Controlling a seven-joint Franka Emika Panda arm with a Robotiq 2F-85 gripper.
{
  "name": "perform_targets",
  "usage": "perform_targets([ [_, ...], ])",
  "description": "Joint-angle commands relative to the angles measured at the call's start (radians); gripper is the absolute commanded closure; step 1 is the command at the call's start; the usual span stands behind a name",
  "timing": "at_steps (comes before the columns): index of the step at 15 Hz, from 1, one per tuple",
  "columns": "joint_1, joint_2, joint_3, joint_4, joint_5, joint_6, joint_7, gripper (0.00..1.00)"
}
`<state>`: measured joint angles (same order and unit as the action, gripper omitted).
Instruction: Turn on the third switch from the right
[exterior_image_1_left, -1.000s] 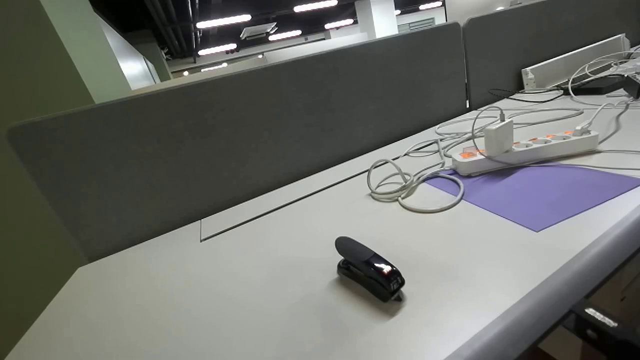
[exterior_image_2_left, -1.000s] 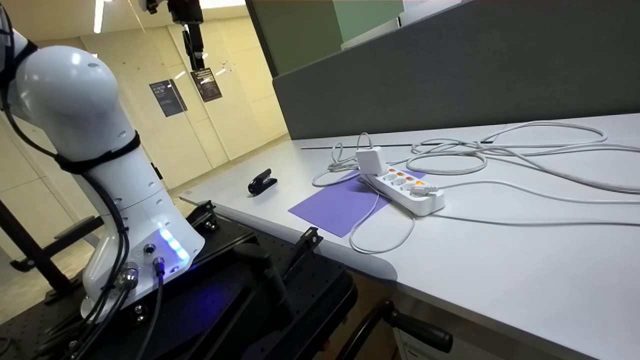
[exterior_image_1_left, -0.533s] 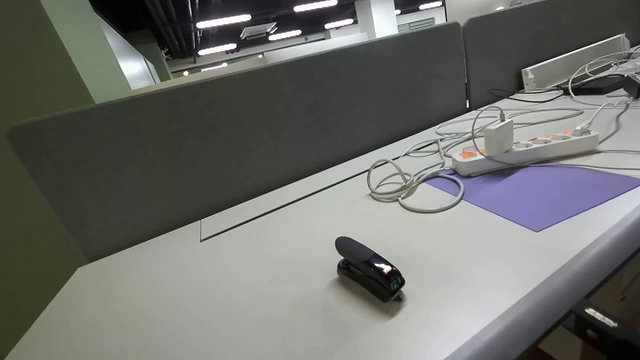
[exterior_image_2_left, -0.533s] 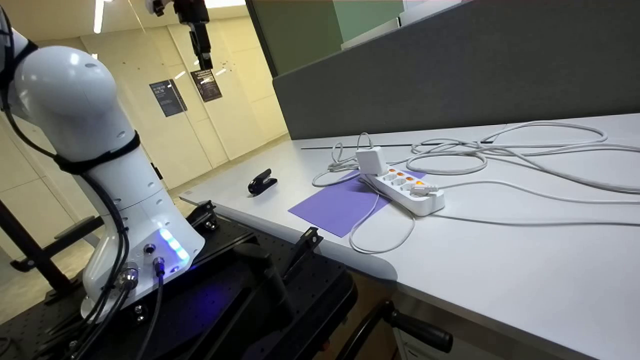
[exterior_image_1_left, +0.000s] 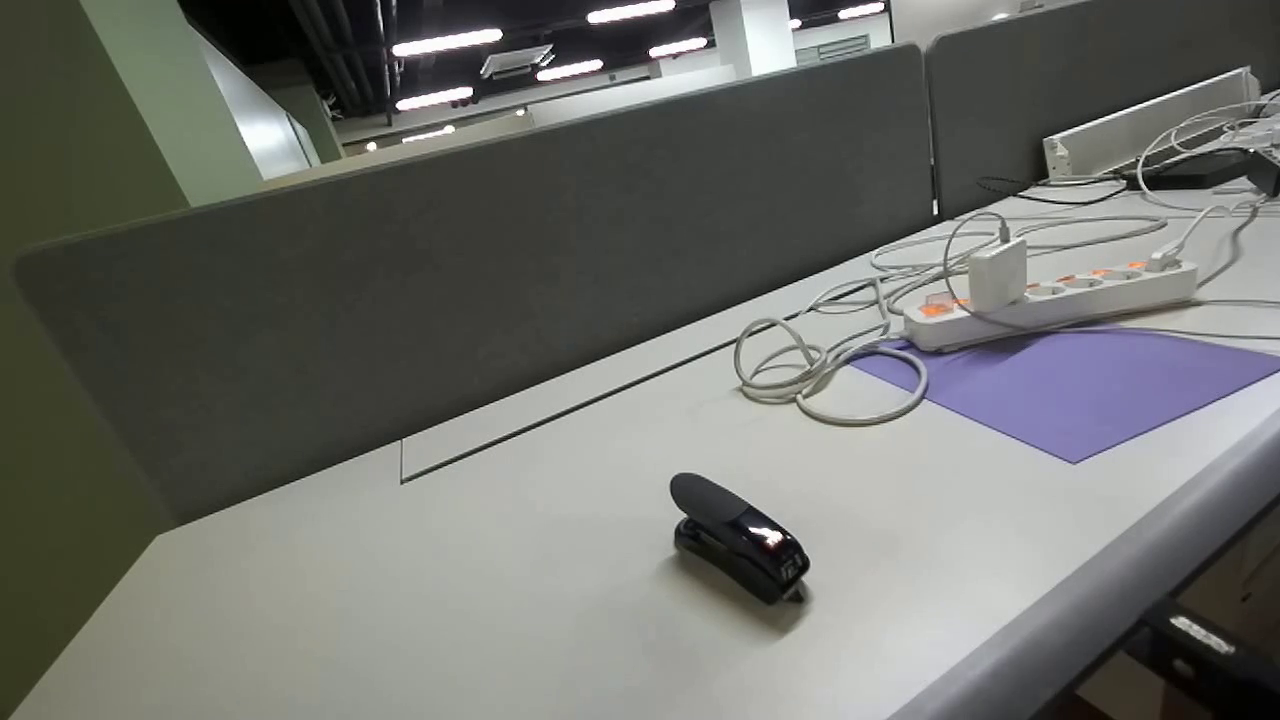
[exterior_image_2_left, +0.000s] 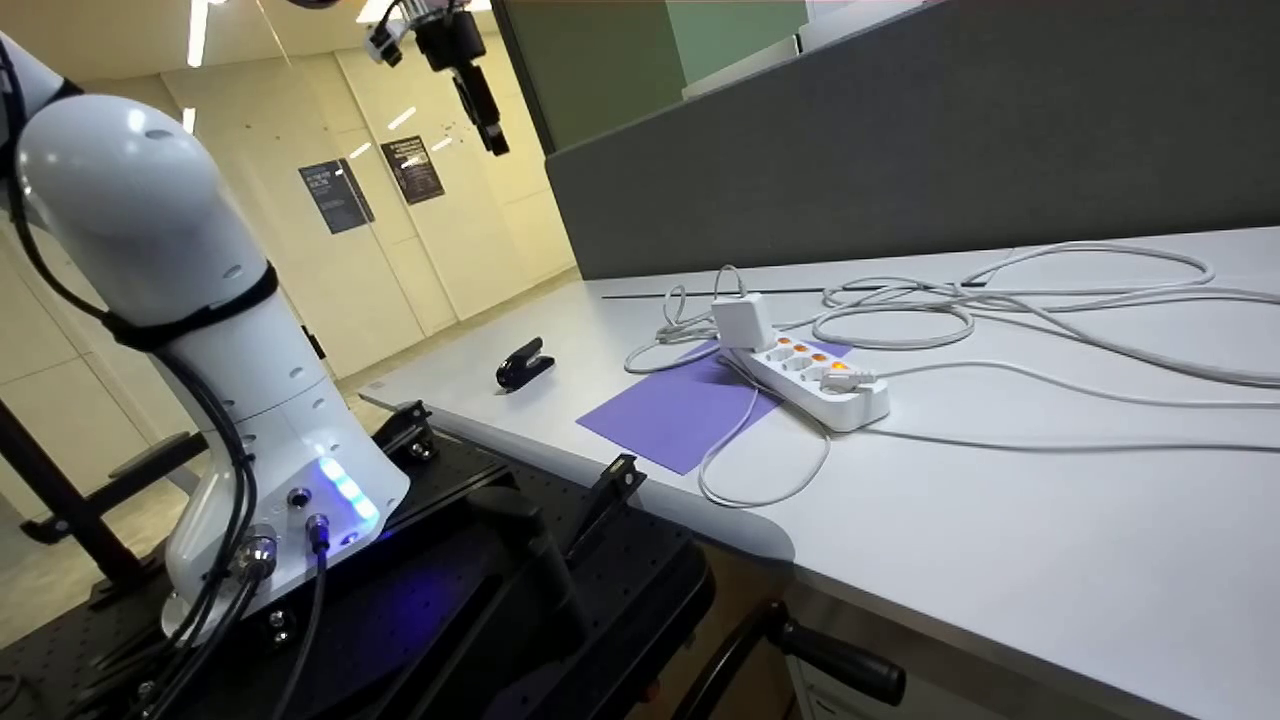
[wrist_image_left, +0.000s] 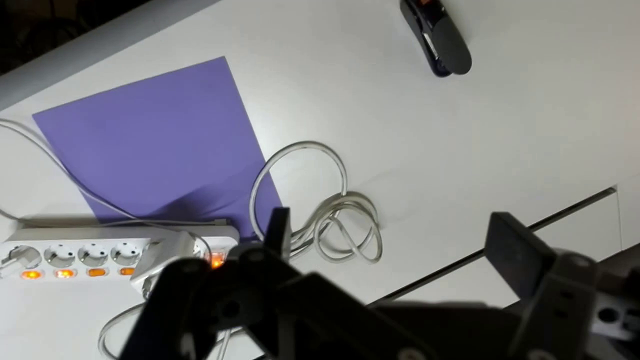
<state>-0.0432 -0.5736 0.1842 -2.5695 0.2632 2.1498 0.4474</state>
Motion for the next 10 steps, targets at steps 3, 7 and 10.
perform_targets([
  [3, 0.003, 0.049, -0.032, -0.034, -0.035, 0.095, 0.006, 0.00],
  [7, -0.002, 0.072, -0.047, -0.041, -0.036, 0.117, 0.004, 0.00],
  [10, -0.015, 0.059, -0.050, -0.064, -0.051, 0.126, 0.007, 0.00],
])
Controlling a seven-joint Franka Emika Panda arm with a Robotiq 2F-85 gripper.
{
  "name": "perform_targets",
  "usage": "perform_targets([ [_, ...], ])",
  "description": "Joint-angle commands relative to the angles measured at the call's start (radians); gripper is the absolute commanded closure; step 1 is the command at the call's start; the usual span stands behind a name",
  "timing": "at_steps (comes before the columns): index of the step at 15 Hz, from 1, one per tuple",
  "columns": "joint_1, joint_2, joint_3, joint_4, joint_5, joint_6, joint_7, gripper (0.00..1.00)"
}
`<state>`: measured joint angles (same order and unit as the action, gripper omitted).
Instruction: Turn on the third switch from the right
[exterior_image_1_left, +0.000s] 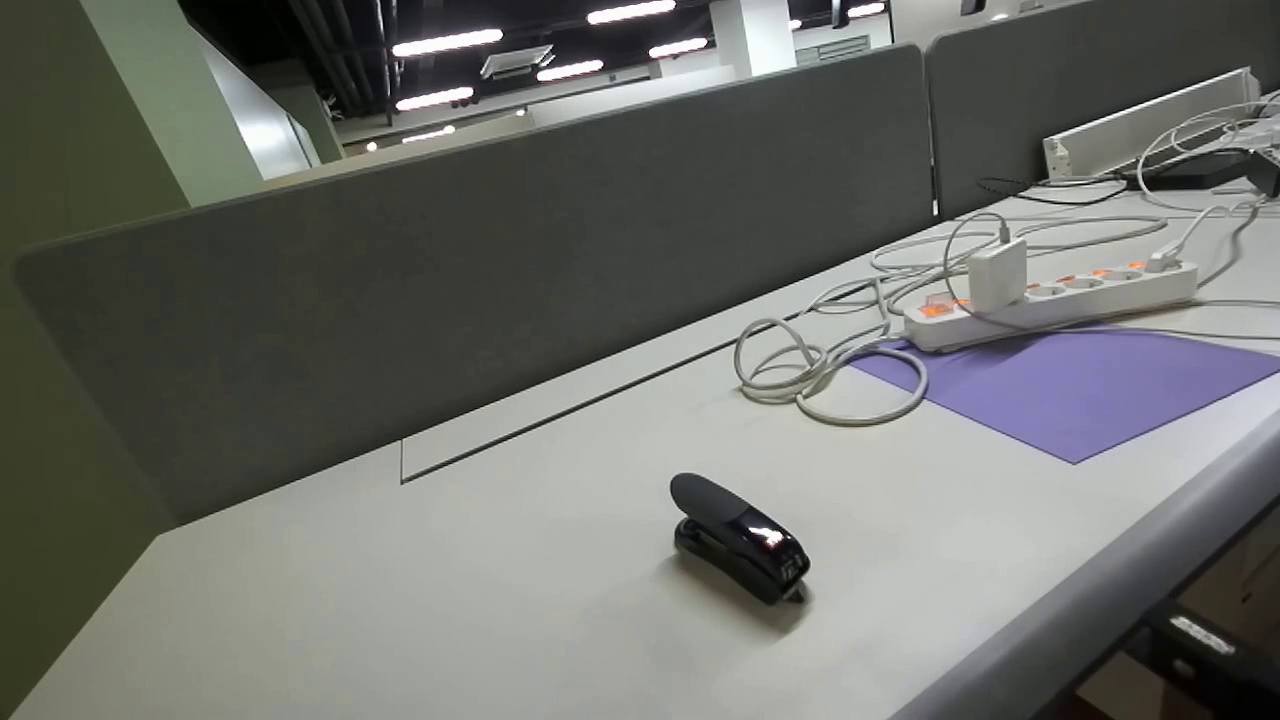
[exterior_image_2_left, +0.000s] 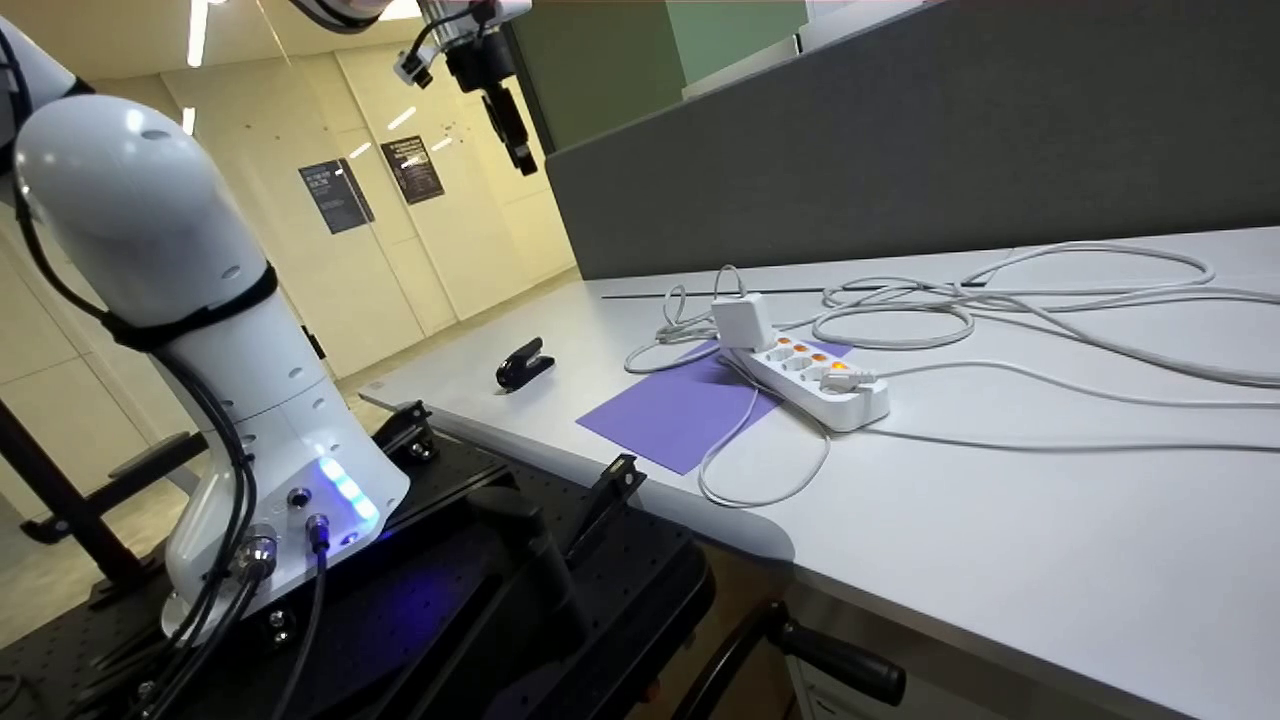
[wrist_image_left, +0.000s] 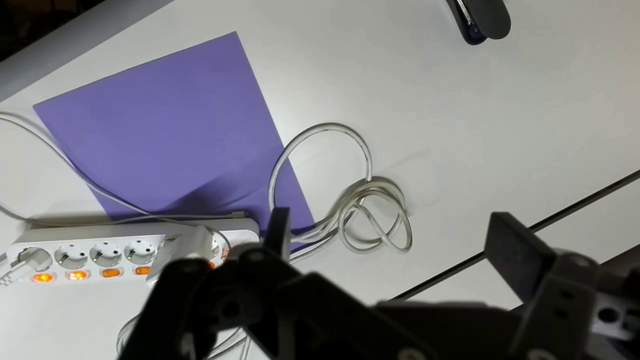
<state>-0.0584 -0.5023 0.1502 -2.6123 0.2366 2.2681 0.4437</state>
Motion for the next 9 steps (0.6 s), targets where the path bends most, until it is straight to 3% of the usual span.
perform_targets([
  [1, -0.010, -0.039, -0.019, -0.048, -0.043, 0.013, 0.007, 0.00],
  [6, -0.077, -0.117, -0.052, -0.146, -0.134, 0.039, 0.008, 0.00],
  [9, -0.151, -0.118, -0.092, -0.200, -0.188, 0.105, -0.012, 0.00],
])
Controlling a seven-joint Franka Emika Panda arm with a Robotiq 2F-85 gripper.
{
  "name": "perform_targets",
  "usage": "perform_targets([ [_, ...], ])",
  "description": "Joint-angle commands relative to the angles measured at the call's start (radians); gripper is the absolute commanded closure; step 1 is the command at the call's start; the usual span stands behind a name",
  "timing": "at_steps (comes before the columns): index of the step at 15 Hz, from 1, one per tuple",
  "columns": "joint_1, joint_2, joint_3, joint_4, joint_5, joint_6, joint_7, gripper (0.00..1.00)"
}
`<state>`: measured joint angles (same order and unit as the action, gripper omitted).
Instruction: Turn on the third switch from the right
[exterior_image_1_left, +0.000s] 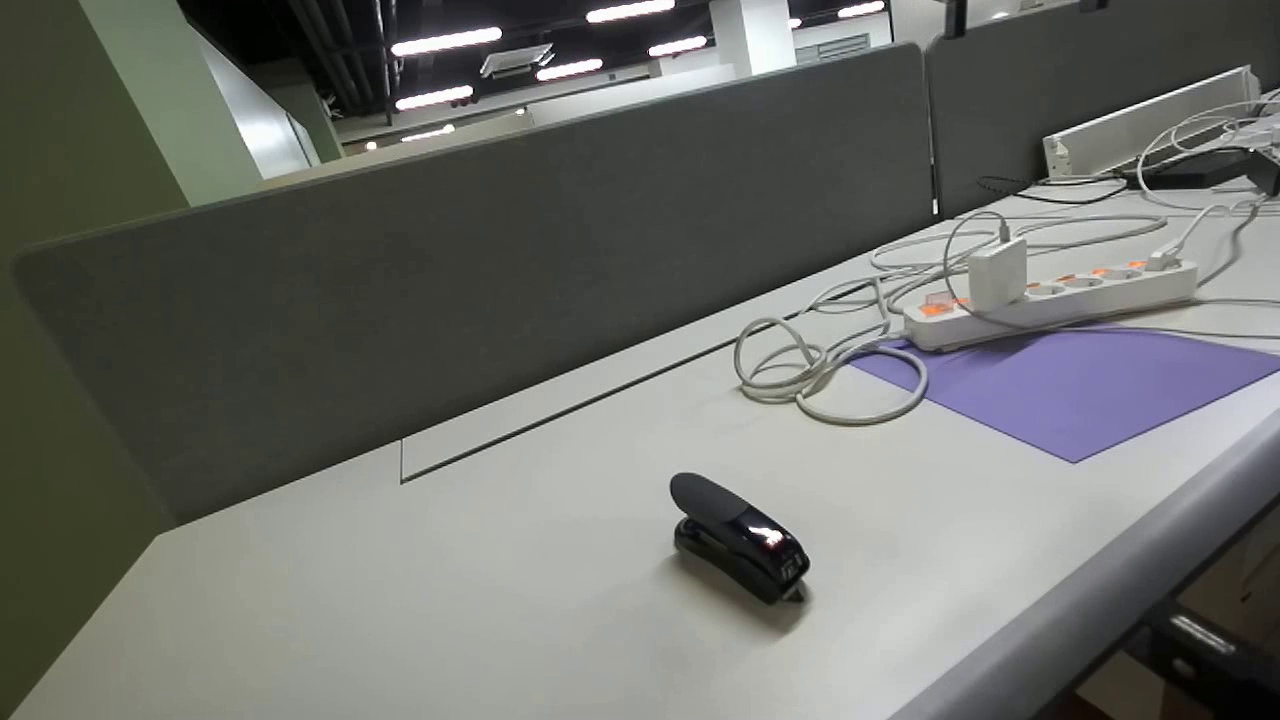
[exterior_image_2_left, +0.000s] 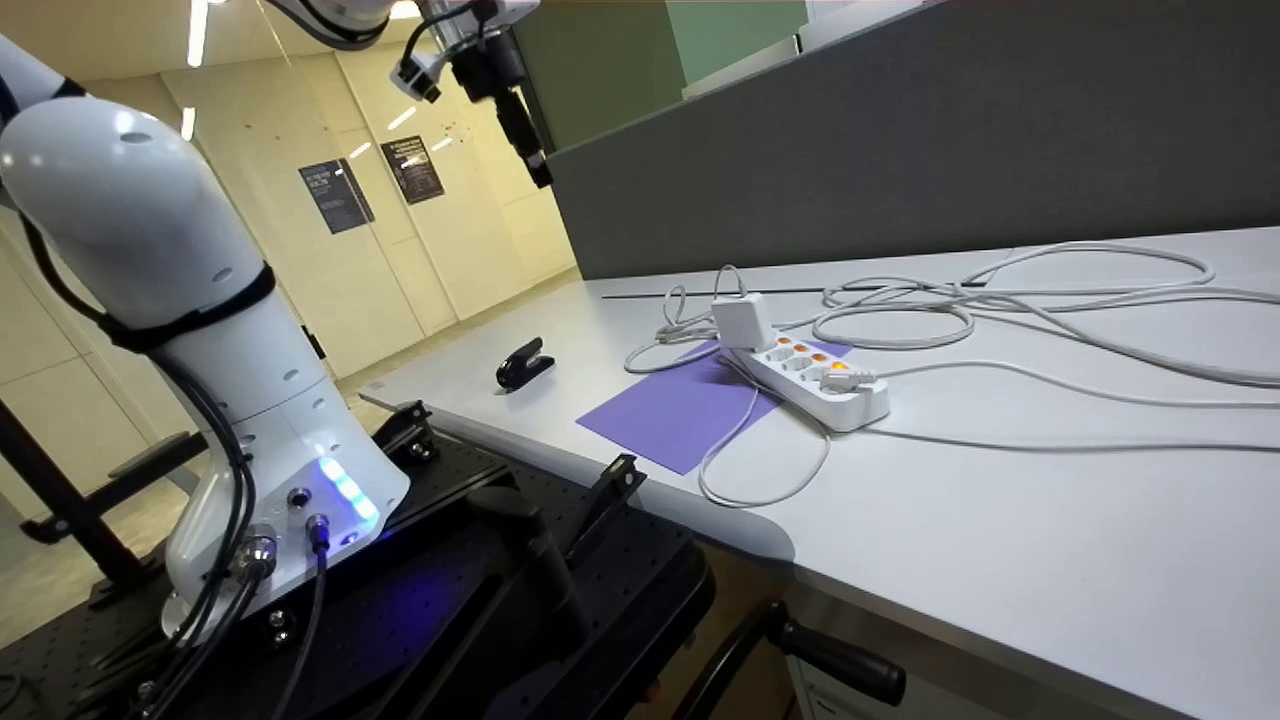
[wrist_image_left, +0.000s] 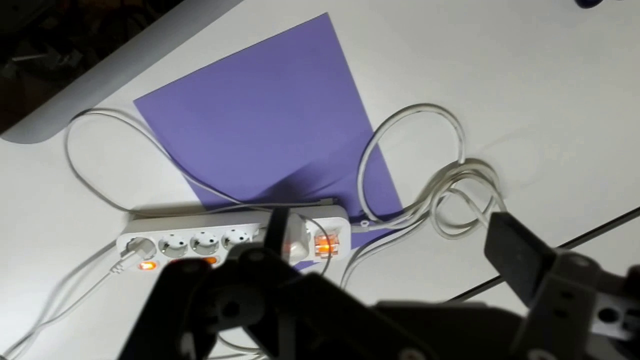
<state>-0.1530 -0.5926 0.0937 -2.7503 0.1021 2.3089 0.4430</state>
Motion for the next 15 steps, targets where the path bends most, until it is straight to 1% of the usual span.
perform_targets([
  [1, -0.083, 0.009, -0.051, -0.037, -0.081, 0.088, -0.031, 0.00],
  [2, -0.121, 0.036, -0.059, -0.034, -0.114, 0.128, -0.027, 0.00],
  [3, -0.071, -0.002, -0.046, -0.038, -0.075, 0.074, -0.017, 0.00],
  [4, -0.089, 0.007, -0.056, -0.038, -0.083, 0.084, -0.028, 0.00],
  [8, -0.074, 0.009, -0.049, -0.038, -0.082, 0.083, -0.030, 0.00],
  [10, -0.095, 0.065, -0.063, -0.011, -0.098, 0.081, -0.042, 0.00],
  [11, -0.106, 0.088, -0.074, -0.002, -0.108, 0.080, -0.054, 0.00],
  [13, -0.107, 0.145, -0.136, 0.026, -0.097, 0.070, -0.141, 0.00],
  [14, -0.094, 0.176, -0.178, 0.044, -0.075, 0.065, -0.211, 0.00],
  [15, -0.095, 0.203, -0.202, 0.058, -0.072, 0.066, -0.253, 0.00],
])
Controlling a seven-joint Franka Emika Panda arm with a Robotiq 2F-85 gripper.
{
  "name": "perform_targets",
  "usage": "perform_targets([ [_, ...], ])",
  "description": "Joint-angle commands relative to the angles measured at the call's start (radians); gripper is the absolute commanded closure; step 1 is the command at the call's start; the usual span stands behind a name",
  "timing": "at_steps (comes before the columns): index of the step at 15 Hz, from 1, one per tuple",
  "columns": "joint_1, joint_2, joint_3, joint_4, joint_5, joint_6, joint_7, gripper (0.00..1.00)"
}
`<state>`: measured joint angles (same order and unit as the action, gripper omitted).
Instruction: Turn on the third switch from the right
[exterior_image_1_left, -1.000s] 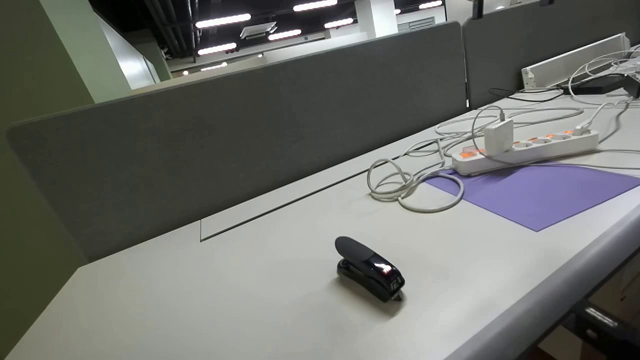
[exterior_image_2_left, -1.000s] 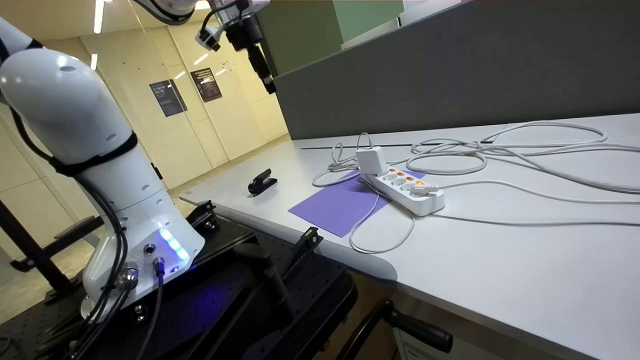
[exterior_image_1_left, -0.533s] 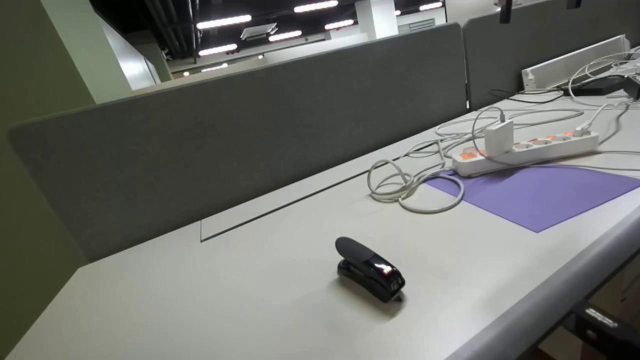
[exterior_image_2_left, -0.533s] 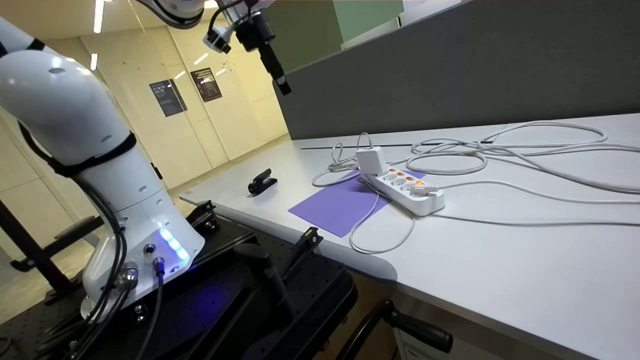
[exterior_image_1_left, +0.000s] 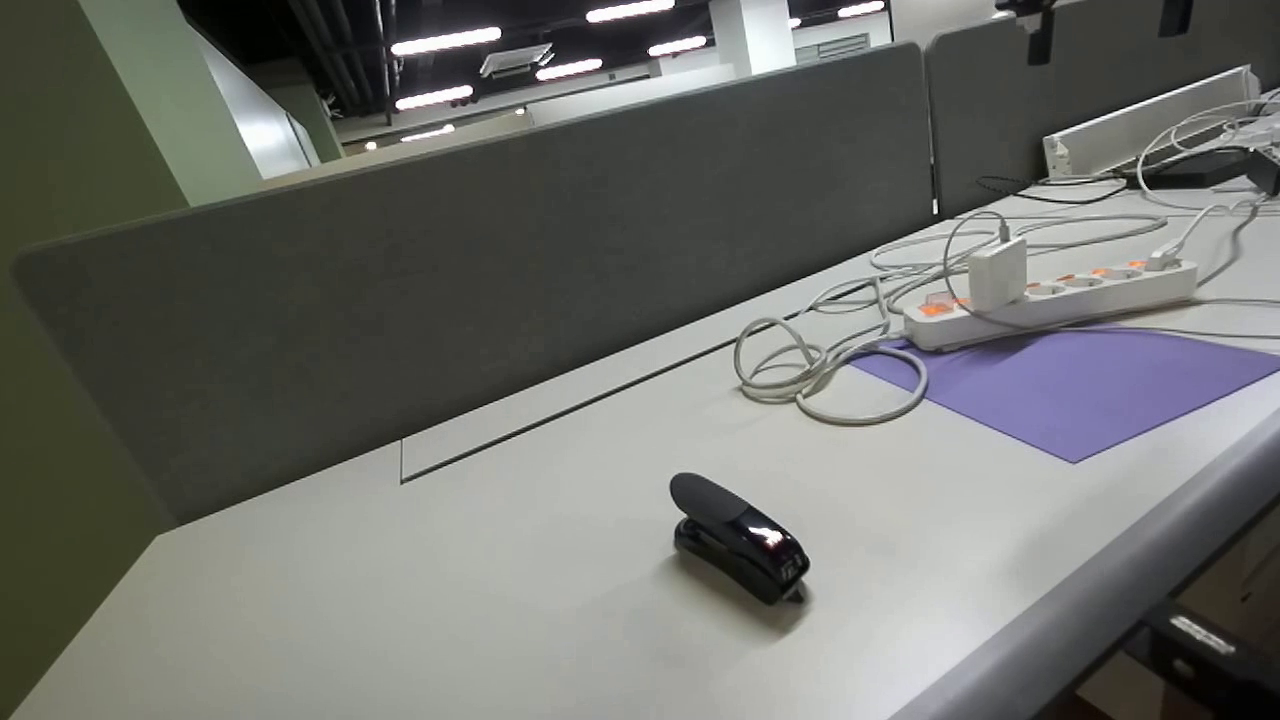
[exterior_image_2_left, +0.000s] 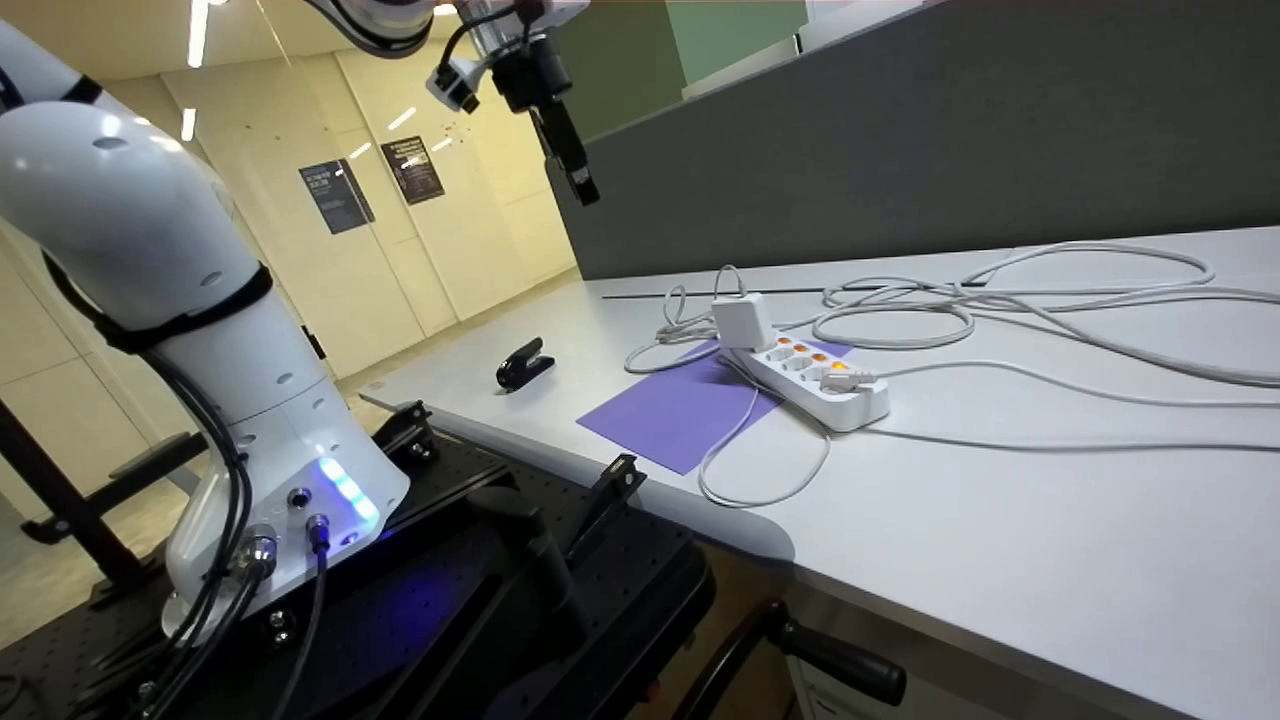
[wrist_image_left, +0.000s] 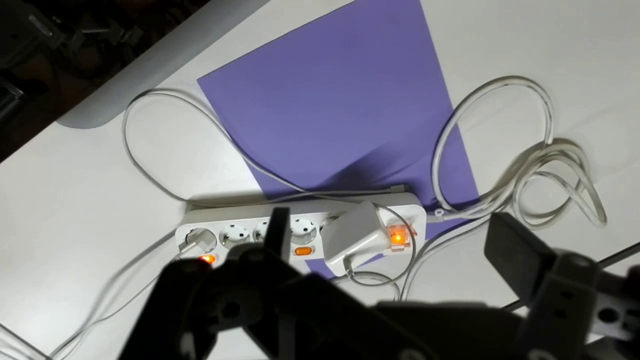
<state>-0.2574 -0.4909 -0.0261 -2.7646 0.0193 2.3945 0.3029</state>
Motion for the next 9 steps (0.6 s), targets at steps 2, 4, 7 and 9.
perform_targets([
  [2, 0.010, 0.168, -0.128, 0.112, 0.001, -0.031, -0.203, 0.00],
  [4, 0.016, 0.231, -0.162, 0.150, -0.007, -0.041, -0.294, 0.00],
  [7, 0.032, 0.308, -0.193, 0.204, -0.016, -0.084, -0.469, 0.00],
  [9, 0.032, 0.339, -0.196, 0.220, -0.039, -0.102, -0.546, 0.00],
])
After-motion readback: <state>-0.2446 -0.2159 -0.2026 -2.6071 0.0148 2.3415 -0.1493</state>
